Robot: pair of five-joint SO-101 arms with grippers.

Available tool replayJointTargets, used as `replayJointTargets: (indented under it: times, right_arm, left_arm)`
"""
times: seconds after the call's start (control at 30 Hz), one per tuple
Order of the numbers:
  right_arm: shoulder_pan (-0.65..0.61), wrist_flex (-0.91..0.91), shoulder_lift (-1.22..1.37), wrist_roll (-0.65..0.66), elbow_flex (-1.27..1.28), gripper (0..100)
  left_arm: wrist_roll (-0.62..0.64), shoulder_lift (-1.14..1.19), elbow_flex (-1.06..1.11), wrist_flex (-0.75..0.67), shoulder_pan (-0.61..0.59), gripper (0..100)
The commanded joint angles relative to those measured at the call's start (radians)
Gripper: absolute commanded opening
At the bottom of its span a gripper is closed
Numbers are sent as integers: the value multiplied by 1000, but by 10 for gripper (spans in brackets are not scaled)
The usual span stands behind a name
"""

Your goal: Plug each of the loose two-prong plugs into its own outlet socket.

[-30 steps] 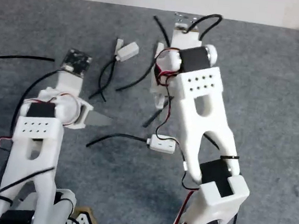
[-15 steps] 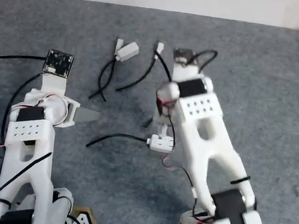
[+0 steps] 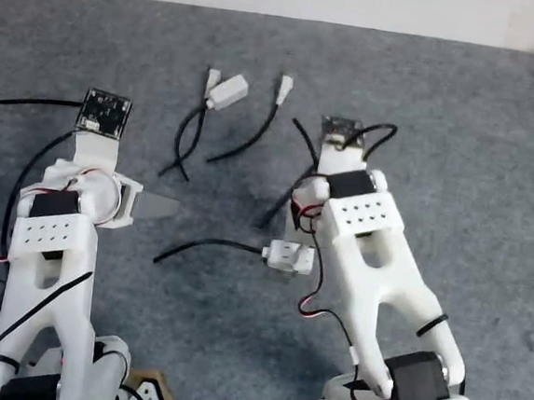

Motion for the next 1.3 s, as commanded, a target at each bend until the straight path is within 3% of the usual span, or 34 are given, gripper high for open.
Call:
replayJointTargets:
  times: [0.0,0.23,0.7,1.27]
  right_arm:
    - [50,-13,-91,37,-7,8]
    - [147,-5,-197,77,-7,8]
    - [64,-263,-447,40,352,8]
    - [65,-323,-421,48,366,8]
  left_arm:
    - [-8,-5,-2,-15,-13,518]
    - [-8,-5,-2,-15,-7,518]
    - [-8,-4,-1,-18,-8,518]
    - [-8,-4,19,-20,2,518]
